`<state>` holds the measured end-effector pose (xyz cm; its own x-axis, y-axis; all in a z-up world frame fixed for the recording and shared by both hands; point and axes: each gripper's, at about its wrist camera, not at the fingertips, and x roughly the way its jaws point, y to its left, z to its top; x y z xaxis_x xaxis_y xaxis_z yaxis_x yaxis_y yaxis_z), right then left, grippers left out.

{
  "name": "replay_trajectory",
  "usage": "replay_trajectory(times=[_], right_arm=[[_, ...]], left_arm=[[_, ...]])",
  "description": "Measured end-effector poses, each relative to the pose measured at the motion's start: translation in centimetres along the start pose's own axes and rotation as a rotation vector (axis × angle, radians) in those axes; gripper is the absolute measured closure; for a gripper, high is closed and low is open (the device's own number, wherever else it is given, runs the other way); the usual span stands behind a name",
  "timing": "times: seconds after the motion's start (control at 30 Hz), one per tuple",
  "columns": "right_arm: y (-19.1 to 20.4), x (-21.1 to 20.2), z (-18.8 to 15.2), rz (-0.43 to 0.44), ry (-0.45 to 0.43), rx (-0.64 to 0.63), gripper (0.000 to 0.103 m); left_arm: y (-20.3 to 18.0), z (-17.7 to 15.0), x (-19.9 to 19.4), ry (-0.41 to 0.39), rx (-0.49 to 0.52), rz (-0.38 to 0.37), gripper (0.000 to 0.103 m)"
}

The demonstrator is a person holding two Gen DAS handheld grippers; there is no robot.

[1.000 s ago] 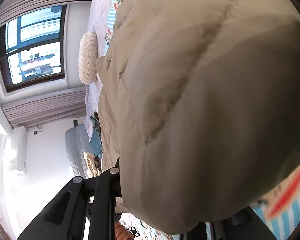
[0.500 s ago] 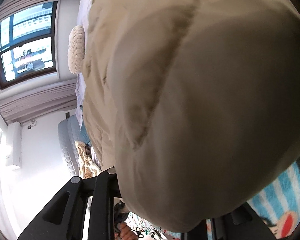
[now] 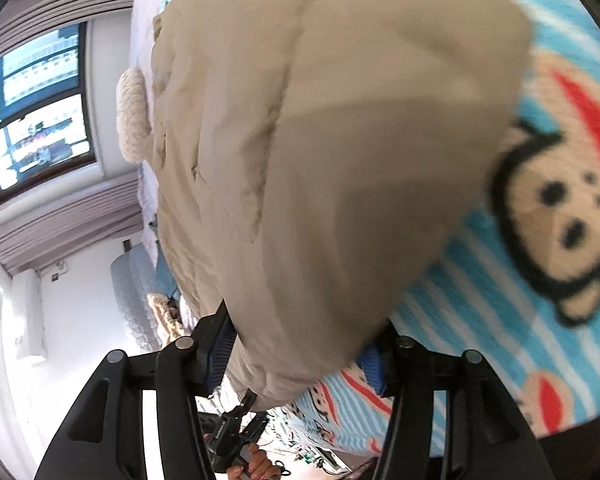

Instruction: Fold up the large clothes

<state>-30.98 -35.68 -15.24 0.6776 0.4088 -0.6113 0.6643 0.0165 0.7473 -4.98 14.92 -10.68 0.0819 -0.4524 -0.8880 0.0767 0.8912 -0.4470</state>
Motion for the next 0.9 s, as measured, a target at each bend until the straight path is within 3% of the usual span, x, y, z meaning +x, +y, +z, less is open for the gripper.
replay_trajectory(times=[0.27,0.5,0.53,0.57,0.6,0.9], right_arm=[[3.6,-3.3,0.0,-0.24,-0.091,-0.084,0.044],[7.7,-5.1,-2.8,-0.304,-0.142,-0.195,0.044],[8.7,-4.8,-3.2,-0.31,-0.14,-0.22,0.044],[9.8,-4.0,-3.7,-0.32,-0.135,-0.248,0.044],[9.9,-3.7,-3.8,-0.328,-0.13,-0.266,0.044],[14.8,2.1,-7.1,-0.442,-0.033,-0.496,0.044]], left_arm=[[-0.2,-0.7,-4.4,-0.085,-0.002,0.122,0.052],[0.8,0.1,-7.0,-0.128,0.017,0.225,0.049],[0.8,0.3,-6.9,-0.128,0.026,0.244,0.044],[0.5,0.5,-6.9,-0.135,0.031,0.256,0.032],[0.2,0.8,-7.1,-0.154,0.038,0.265,0.03],[0.7,2.6,-6.2,-0.129,0.039,0.268,0.03]])
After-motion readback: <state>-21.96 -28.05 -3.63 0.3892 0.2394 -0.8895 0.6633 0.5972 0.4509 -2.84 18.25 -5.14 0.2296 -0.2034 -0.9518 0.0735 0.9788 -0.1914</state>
